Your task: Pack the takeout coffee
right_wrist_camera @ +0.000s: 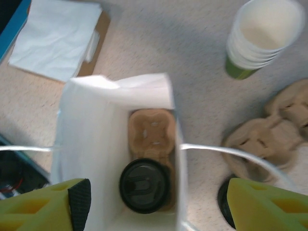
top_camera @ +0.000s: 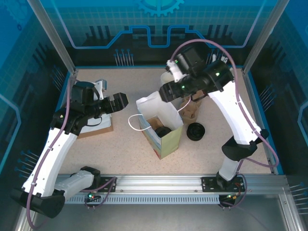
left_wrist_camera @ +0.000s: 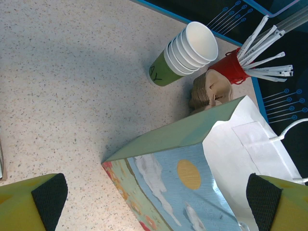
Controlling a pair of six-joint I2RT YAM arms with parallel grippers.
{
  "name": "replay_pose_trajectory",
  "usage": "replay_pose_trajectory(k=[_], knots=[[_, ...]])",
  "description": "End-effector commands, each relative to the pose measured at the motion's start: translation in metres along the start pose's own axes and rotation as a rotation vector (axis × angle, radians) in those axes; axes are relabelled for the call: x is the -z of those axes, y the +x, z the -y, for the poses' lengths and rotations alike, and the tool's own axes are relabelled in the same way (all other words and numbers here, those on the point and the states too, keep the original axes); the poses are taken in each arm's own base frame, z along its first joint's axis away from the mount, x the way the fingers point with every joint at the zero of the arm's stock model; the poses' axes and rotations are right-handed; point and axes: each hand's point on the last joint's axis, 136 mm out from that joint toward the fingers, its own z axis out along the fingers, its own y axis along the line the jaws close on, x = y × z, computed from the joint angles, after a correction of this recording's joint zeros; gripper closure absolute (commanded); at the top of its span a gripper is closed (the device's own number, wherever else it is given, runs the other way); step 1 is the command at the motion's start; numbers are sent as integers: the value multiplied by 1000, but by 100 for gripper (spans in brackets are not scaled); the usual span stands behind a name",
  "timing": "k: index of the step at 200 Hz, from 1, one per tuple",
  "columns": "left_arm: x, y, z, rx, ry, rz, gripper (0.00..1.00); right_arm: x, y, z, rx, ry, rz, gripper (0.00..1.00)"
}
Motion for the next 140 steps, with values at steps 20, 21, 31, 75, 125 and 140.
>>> replay_pose_trajectory(k=[20,21,31,75,125,140], knots=[[6,6,-9,-16,-32,-1,1,42,-18,72,-65,192,147,25],[5,6,-10,-15,-33,-1,1,43,-19,74,-67,199,149,25],[5,6,-10,-13,-34,-2,1,41,-22,92,-72,263,160,25],[6,10,-11,-5,-33,-4,1,14,-30,171,-167,476,177,25],[6,11,-12,-2,-37,-16,1,-44,-40,239,-225,642,123,25],[4,13,-12,-2,-36,-26,1,-67,-46,252,-213,674,107,25]])
